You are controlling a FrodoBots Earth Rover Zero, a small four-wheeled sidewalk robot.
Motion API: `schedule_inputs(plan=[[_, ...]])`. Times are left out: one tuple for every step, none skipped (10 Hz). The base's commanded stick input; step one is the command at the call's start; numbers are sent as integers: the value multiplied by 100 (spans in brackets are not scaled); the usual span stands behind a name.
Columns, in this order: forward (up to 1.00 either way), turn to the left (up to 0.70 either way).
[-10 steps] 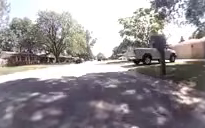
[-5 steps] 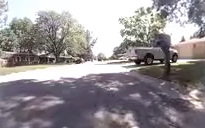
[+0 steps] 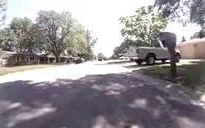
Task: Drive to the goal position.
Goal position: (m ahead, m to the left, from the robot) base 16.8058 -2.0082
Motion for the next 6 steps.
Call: schedule_inputs(plan=[[50, 0], [50, 0], [50, 0], [50, 0], [50, 0], [50, 0]])
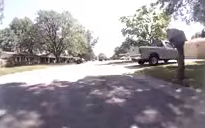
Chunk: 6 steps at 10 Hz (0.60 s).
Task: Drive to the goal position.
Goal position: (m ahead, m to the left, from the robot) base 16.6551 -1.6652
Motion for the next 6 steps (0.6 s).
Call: schedule_inputs(plan=[[50, 0], [50, 0], [50, 0], [50, 0], [50, 0], [50, 0]])
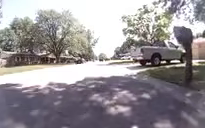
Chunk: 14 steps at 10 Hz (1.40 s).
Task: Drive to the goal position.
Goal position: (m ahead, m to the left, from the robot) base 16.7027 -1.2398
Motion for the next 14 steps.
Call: schedule_inputs(plan=[[50, 0], [50, 0], [50, 0], [50, 0], [50, 0], [50, 0], [50, 0], [50, 0], [50, 0], [50, 0], [50, 0], [50, 0], [50, 0], [50, 0]])
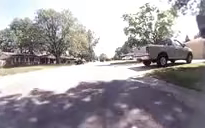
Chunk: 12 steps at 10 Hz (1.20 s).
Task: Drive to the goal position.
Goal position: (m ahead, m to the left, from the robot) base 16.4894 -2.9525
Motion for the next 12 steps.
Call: schedule_inputs(plan=[[50, 0], [50, 0], [50, 0], [50, 0], [50, 0], [50, 0], [50, 0], [50, 0], [50, 0], [50, 0], [50, 0], [50, 0]])
